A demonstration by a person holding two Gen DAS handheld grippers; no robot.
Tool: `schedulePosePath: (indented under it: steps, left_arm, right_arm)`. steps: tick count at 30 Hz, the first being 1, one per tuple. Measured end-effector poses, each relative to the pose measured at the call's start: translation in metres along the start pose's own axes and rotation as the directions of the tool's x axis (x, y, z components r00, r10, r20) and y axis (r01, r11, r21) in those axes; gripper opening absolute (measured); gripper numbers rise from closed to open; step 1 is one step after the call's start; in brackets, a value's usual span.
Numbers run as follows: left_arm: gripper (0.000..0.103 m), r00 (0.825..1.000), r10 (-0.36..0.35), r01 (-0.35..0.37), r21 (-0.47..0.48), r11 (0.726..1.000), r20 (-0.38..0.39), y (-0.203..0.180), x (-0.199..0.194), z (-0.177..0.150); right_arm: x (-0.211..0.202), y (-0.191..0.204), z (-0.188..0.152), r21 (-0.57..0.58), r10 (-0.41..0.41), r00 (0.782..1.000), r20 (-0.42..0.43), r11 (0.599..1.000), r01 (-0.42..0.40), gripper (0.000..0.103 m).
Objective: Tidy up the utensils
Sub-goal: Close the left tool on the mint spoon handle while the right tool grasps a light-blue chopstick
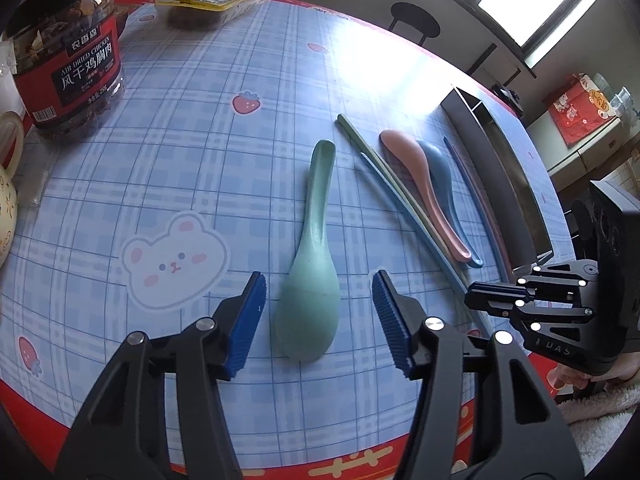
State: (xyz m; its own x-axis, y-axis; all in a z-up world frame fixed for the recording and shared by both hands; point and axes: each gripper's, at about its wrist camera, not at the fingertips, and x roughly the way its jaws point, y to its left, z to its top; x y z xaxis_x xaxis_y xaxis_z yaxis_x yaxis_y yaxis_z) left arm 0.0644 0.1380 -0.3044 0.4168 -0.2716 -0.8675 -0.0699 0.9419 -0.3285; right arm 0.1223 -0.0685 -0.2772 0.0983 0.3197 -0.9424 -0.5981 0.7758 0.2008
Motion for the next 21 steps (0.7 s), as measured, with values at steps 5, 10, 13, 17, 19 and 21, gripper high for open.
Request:
schedulePosePath:
  steps: [5,10,13,17,19,21]
  left_arm:
    - [0.050,0.998,-0.060,0.059,-0.108,0.992,-0.012,0.017,0.005,0.002]
    - [0.040,0.996,-0.086,0.084,-0.177,0.981,-0.005,0.029,0.008,0.003]
    - [0.032,0.995,-0.102,0.098,-0.188,0.977,-0.012,0.030,0.010,0.002]
    - [0.029,0.994,-0.110,0.105,-0.171,0.980,-0.021,0.025,0.011,0.001]
    - [0.026,0.994,-0.108,0.103,-0.146,0.984,-0.029,0.018,0.011,0.002]
    - [0.024,0.993,-0.108,0.104,-0.114,0.988,-0.036,0.008,0.011,0.002]
  right_arm:
    - [0.000,0.000,-0.001,0.002,0.009,1.000,0.001,1.000,-0.009,0.006]
    - [0.001,0.000,-0.002,-0.007,-0.001,1.000,-0.006,1.000,0.001,0.008]
    - [0.005,-0.002,-0.004,0.009,0.004,1.000,-0.009,1.000,-0.004,0.007]
    - [0.005,-0.004,-0.004,0.035,0.020,1.000,-0.005,0.999,-0.019,0.007]
    - [0.005,-0.004,-0.004,0.034,0.020,1.000,-0.002,0.999,-0.020,0.007]
    - [0.005,-0.005,-0.005,0.041,0.024,1.000,0.001,0.999,-0.024,0.007]
